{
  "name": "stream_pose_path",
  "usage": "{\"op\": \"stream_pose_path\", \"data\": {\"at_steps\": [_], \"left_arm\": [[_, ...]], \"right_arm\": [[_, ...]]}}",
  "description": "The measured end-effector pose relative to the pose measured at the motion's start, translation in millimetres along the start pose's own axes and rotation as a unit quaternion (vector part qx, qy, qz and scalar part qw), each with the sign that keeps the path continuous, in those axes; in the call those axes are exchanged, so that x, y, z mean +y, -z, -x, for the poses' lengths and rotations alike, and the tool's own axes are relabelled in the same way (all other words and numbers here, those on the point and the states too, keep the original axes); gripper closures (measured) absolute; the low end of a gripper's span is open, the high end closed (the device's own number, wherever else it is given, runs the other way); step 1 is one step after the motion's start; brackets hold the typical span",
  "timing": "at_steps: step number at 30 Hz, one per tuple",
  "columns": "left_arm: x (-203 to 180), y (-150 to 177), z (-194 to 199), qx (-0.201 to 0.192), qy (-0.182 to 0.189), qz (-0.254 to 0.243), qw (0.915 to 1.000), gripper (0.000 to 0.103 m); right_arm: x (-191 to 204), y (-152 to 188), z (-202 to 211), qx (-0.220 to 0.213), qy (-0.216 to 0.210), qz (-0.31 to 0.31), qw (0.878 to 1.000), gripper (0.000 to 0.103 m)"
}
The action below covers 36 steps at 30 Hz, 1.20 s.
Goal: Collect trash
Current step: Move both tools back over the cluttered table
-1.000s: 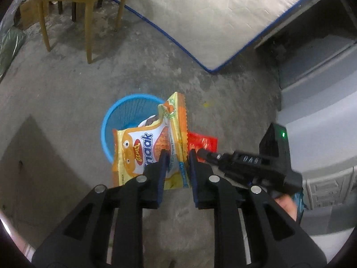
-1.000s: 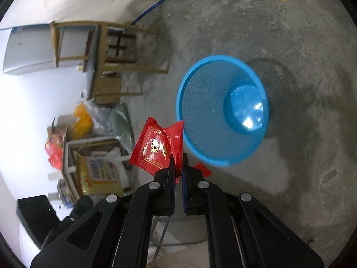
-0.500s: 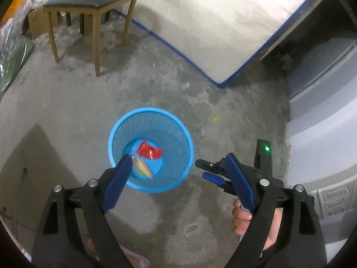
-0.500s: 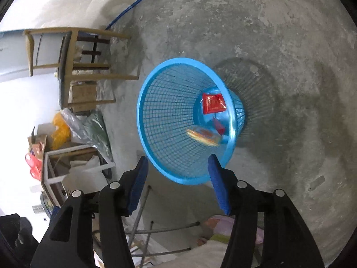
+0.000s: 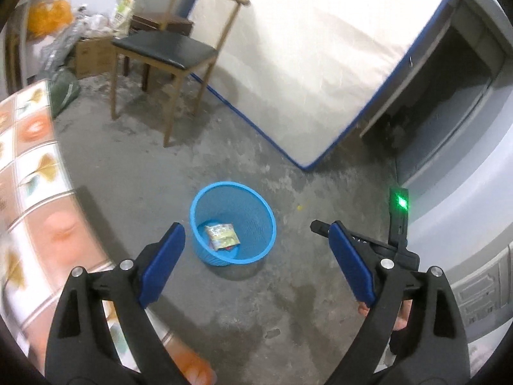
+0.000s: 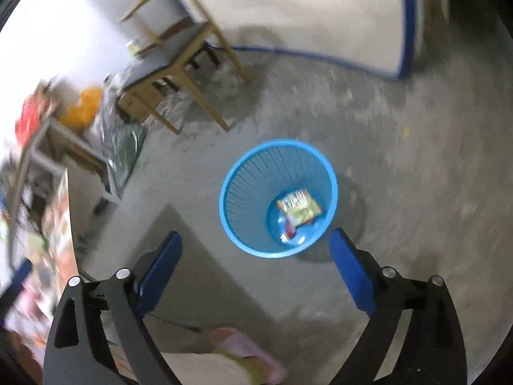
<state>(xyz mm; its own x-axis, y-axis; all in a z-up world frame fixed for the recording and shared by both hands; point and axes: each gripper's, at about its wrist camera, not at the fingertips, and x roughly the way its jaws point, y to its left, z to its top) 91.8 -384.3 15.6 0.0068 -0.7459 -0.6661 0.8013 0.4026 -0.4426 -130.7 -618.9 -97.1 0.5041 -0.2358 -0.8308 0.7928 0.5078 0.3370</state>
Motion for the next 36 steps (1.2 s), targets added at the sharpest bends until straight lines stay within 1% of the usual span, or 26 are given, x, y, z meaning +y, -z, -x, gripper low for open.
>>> {"op": "stream_pose_path", "data": {"at_steps": [1,3,4,6,8,10,12,13,15,16,17,19,21,22,23,25,27,30,31,33,34,36], "left_arm": [[4.0,4.6,16.9,-0.013,-0.001,0.004,0.9999,0.016],[12.1,11.3,45.4,-0.037,-0.012,0.010,0.9992,0.015],[17.7,14.8,63.6,-0.053,-0.021,0.015,0.9983,0.013],[28.1,20.7,93.3,-0.080,-0.031,0.020,0.9962,0.012],[40.8,28.4,126.4,-0.109,-0.051,0.032,0.9923,0.012],[55.9,37.4,159.0,-0.134,-0.075,0.047,0.9869,0.011],[72.8,46.7,190.3,-0.156,-0.091,0.065,0.9814,0.011],[80.6,50.0,202.9,-0.163,-0.098,0.071,0.9791,0.011],[97.3,57.3,229.3,-0.177,-0.114,0.086,0.9738,0.011],[108.3,60.5,243.3,-0.181,-0.124,0.096,0.9709,0.011],[119.2,62.5,255.7,-0.185,-0.136,0.106,0.9676,0.011],[136.9,66.2,275.2,-0.193,-0.157,0.117,0.9614,0.011],[154.1,67.8,292.7,-0.195,-0.175,0.124,0.9569,0.011],[161.9,66.8,299.1,-0.197,-0.181,0.126,0.9555,0.011],[167.0,65.1,303.6,-0.196,-0.183,0.126,0.9551,0.011],[183.1,59.5,311.5,-0.194,-0.186,0.134,0.9539,0.011],[198.8,55.8,319.0,-0.195,-0.181,0.151,0.9521,0.011],[231.9,48.1,319.3,-0.188,-0.152,0.205,0.9484,0.013],[239.2,47.5,318.1,-0.185,-0.145,0.215,0.9478,0.019],[257.6,42.1,308.3,-0.168,-0.141,0.241,0.9454,0.026],[263.6,39.8,304.6,-0.163,-0.141,0.248,0.9445,0.029],[274.6,34.8,295.6,-0.147,-0.141,0.258,0.9442,0.031]], "right_arm": [[19.4,2.0,12.5,-0.016,0.007,0.036,0.999,0.009],[50.1,4.8,31.7,-0.041,0.020,0.087,0.995,0.007],[62.6,5.1,39.4,-0.052,0.025,0.105,0.993,0.007],[98.0,9.8,58.2,-0.080,0.032,0.158,0.984,0.007],[126.6,14.3,73.6,-0.103,0.026,0.192,0.976,0.007],[151.6,18.2,86.1,-0.123,0.012,0.215,0.969,0.007],[179.0,25.2,100.9,-0.139,-0.026,0.240,0.961,0.007],[187.7,27.2,105.3,-0.139,-0.047,0.247,0.958,0.007],[215.0,33.0,113.7,-0.116,-0.111,0.253,0.954,0.007],[224.9,35.6,116.2,-0.104,-0.133,0.252,0.953,0.007],[237.8,38.5,116.8,-0.082,-0.177,0.245,0.950,0.007],[254.4,43.6,113.6,-0.049,-0.235,0.228,0.943,0.007],[269.1,50.5,106.2,-0.014,-0.276,0.216,0.937,0.007],[278.6,53.4,100.3,0.010,-0.299,0.206,0.932,0.007],[288.5,59.2,97.0,0.024,-0.313,0.202,0.928,0.007],[305.2,67.1,86.3,0.061,-0.343,0.201,0.916,0.013],[319.8,74.4,75.5,0.087,-0.355,0.199,0.909,0.018],[340.6,85.4,61.2,0.117,-0.364,0.200,0.902,0.025],[345.8,87.8,57.1,0.123,-0.365,0.199,0.901,0.027],[352.8,87.5,51.2,0.135,-0.366,0.195,0.900,0.030],[356.4,87.0,47.7,0.140,-0.364,0.192,0.901,0.032],[361.5,84.8,39.6,0.151,-0.366,0.183,0.900,0.033]]}}
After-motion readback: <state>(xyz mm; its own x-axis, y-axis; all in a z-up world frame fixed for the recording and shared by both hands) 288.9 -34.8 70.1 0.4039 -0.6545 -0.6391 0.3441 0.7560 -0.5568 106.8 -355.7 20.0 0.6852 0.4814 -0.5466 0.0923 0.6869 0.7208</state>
